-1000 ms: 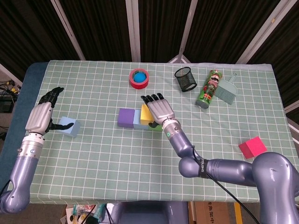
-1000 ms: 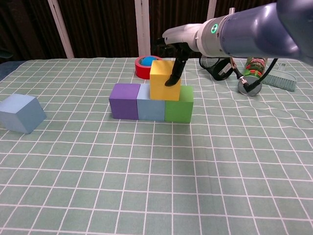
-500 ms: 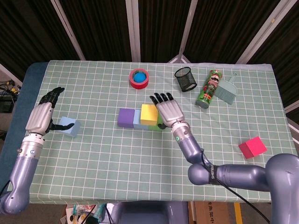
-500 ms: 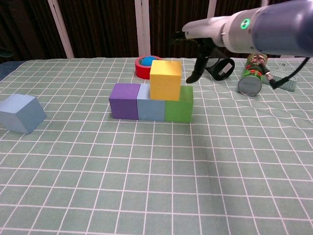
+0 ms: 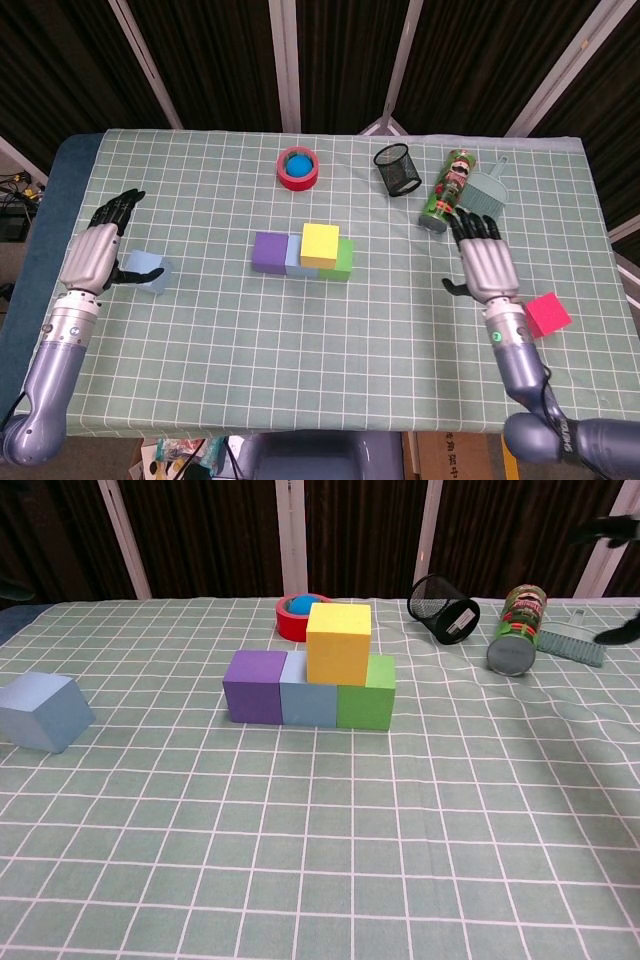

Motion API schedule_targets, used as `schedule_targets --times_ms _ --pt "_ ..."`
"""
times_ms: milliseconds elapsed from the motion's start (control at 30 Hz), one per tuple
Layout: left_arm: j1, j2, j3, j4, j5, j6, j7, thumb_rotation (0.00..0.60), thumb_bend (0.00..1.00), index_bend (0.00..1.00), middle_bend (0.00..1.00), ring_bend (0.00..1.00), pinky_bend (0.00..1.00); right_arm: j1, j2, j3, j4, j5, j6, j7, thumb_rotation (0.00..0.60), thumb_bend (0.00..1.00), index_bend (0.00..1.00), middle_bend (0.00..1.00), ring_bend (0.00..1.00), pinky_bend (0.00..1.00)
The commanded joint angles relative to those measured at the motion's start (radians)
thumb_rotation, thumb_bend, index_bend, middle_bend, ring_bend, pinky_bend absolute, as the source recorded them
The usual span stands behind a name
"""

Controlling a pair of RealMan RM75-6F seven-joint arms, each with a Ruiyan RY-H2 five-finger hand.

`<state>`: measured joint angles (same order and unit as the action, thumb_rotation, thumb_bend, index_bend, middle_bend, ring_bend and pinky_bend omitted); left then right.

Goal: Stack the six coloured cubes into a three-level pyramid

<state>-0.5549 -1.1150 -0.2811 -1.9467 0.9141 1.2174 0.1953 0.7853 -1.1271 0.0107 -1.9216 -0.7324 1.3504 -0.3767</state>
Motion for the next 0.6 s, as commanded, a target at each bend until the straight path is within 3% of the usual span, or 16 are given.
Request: schedule_targets --times_ms 33,400,600 --pt "-0.001 -0.009 0.008 -0.007 0.009 0.007 0.015 0.600 0.10 0.00 0.02 0.00 0.00 -0.116 0.070 -0.059 -0.004 -0.084 0.056 0.101 0.600 0.24 0.00 0.00 0.00 0.00" --pt "-0.004 -0.047 0.049 -0.005 0.008 0.016 0.091 0.600 0.10 0.00 0.02 0.00 0.00 -0.309 0.124 -0.104 0.088 -0.256 0.121 0.268 0.600 0.24 0.00 0.00 0.00 0.00" --pt "-0.019 -0.021 0.066 0.014 -0.014 -0.020 0.142 0.600 0.05 0.00 0.03 0.00 0.00 -0.352 0.114 -0.088 0.121 -0.328 0.102 0.330 0.600 0.24 0.00 0.00 0.00 0.00"
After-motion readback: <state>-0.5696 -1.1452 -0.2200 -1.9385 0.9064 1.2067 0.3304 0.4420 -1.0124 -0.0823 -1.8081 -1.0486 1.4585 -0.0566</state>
